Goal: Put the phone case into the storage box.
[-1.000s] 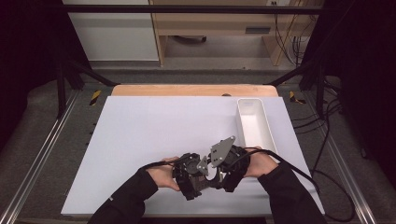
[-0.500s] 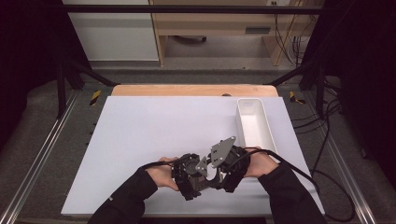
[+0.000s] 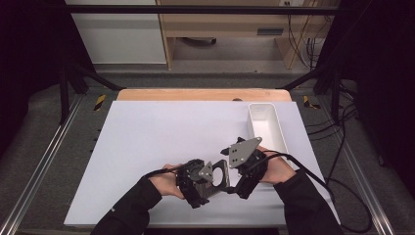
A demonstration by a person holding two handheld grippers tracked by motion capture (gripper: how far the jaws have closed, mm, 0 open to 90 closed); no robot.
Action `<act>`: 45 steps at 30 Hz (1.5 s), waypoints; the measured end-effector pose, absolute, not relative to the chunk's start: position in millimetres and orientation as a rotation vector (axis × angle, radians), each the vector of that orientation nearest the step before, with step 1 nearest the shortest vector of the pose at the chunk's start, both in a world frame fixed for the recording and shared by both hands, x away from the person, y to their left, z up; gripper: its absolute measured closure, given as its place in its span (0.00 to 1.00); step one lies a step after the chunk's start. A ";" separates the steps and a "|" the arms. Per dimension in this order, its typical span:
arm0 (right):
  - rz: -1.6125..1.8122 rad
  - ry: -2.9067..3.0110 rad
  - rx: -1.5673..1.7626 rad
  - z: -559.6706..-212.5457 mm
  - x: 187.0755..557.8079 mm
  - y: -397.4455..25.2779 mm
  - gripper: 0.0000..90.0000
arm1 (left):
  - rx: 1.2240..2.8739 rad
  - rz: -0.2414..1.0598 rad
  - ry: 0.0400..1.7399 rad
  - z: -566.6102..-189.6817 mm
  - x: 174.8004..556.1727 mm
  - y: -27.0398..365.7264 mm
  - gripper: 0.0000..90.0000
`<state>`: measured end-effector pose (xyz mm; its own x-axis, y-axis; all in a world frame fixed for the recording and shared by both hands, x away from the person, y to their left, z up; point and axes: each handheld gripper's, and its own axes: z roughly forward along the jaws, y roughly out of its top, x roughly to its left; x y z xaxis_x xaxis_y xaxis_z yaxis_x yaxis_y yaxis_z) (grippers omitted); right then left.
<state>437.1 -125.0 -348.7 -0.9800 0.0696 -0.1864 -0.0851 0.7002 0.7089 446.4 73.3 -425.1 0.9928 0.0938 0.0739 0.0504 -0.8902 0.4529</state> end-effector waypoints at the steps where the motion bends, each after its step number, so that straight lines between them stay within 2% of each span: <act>1: 1.166 2.697 -0.004 -346.9 437.2 -127.6 0.00 | 2.664 0.125 0.108 -424.8 446.7 74.7 0.13; 12: 1.288 2.639 0.069 -352.3 438.4 -148.3 0.00 | 2.512 0.142 0.166 -421.1 444.8 90.8 0.13; 28: 1.404 2.629 0.130 -368.4 440.0 -152.3 0.00 | 2.308 0.124 0.241 -425.3 440.9 105.0 0.13; 45: 1.488 2.641 0.141 -377.4 441.6 -144.9 0.01 | 2.271 0.051 0.195 -424.0 438.0 97.2 0.13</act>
